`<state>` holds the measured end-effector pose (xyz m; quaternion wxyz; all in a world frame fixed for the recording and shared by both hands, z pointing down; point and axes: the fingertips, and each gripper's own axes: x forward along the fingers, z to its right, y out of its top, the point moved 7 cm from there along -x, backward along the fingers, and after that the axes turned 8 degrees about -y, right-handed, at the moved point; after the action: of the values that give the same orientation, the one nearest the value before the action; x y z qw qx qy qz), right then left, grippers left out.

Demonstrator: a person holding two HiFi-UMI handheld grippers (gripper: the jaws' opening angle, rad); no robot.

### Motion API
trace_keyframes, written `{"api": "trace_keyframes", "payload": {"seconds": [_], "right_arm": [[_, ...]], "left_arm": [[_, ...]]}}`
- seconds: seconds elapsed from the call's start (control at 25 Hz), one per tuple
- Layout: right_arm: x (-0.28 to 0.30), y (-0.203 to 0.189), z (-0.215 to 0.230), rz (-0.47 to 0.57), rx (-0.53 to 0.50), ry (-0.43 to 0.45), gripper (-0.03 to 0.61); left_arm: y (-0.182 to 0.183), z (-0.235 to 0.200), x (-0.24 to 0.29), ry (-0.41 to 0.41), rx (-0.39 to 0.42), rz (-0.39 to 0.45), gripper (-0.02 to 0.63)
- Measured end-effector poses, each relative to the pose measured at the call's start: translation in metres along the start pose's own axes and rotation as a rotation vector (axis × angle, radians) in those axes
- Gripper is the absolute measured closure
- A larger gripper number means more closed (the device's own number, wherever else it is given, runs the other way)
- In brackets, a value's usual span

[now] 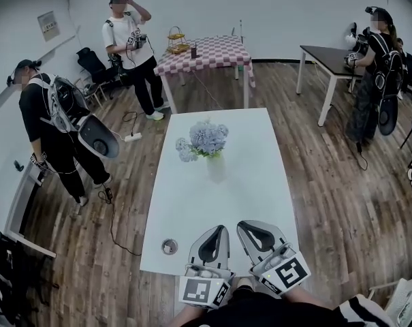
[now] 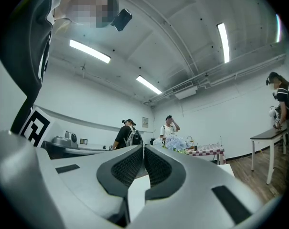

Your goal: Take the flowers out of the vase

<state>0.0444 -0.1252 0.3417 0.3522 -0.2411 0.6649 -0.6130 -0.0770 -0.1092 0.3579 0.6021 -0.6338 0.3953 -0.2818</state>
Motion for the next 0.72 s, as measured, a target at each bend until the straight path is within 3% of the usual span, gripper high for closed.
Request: {"api": "trace_keyframes", "payload": {"seconds": [0.36, 0.72], "right_arm": [[0.022, -0.01, 0.039, -0.02, 0.015, 0.022, 0.555], [0.031, -0.021, 0.047, -0.04, 0.031, 0.06, 0.555]], "left_arm": [[-0.009, -0.009, 0.04, 0.032, -0.006, -0.002, 0.609], [-0.014, -0.016, 0.048, 0.084, -0.014, -0.006, 0.609]]}}
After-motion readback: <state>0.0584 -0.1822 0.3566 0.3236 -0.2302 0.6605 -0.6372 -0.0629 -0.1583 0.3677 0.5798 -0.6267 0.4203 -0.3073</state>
